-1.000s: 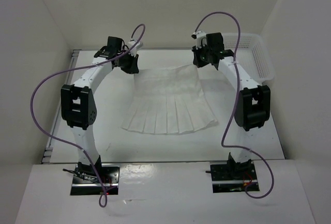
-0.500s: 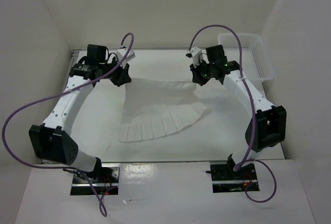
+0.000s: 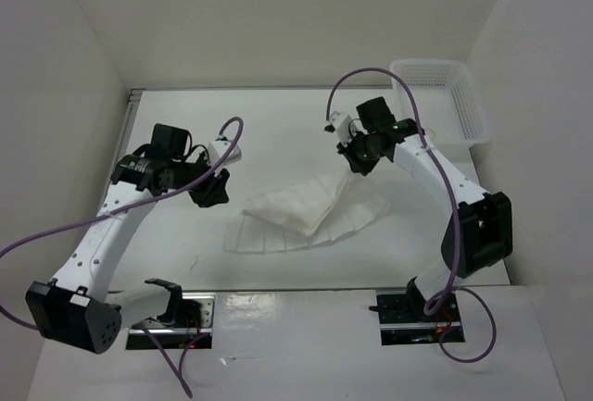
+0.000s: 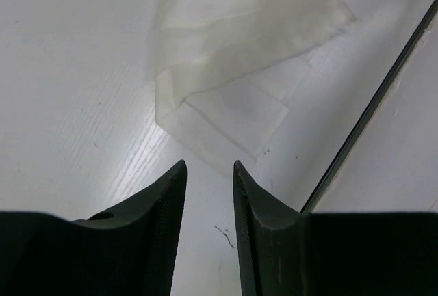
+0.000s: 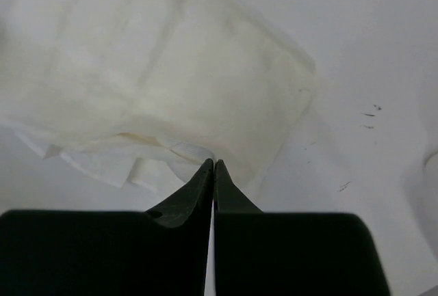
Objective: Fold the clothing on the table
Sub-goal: Fold the skirt
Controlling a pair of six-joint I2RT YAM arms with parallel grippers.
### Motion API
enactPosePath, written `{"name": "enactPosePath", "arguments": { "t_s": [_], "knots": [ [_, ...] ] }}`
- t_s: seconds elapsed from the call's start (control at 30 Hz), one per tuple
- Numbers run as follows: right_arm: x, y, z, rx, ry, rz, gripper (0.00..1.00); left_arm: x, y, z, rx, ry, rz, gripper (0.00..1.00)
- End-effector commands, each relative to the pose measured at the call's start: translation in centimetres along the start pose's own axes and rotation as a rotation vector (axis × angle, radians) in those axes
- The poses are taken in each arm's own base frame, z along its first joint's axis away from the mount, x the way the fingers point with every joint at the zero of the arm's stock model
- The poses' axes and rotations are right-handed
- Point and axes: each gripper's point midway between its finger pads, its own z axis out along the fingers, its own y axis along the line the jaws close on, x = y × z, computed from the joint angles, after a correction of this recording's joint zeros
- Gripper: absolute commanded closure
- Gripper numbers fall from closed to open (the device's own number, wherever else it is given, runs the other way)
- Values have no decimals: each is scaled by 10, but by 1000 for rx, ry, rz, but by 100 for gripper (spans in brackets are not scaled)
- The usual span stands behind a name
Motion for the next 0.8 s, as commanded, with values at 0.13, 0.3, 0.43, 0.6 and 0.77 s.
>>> {"name": "enactPosePath", "arguments": {
  "t_s": [0.13, 0.3, 0.43, 0.6, 0.77],
  "knots": [
    [42, 77, -6, -234, 298, -133, 70, 14, 7, -14, -117, -2, -17, 59],
    [79, 110, -14, -404, 493, -145, 53, 12, 25, -20, -214, -33, -56, 59],
    [80, 109, -14, -381, 511, -160, 45, 9, 33, -22, -253, -79, -104, 53],
    [1, 91, 2, -240, 194, -99, 29, 11, 37, -6, -188, -93, -161, 43],
    [-12, 76, 21, -133, 129, -21, 26, 36, 31, 42, -61, 68, -197, 42]
  ]
}}
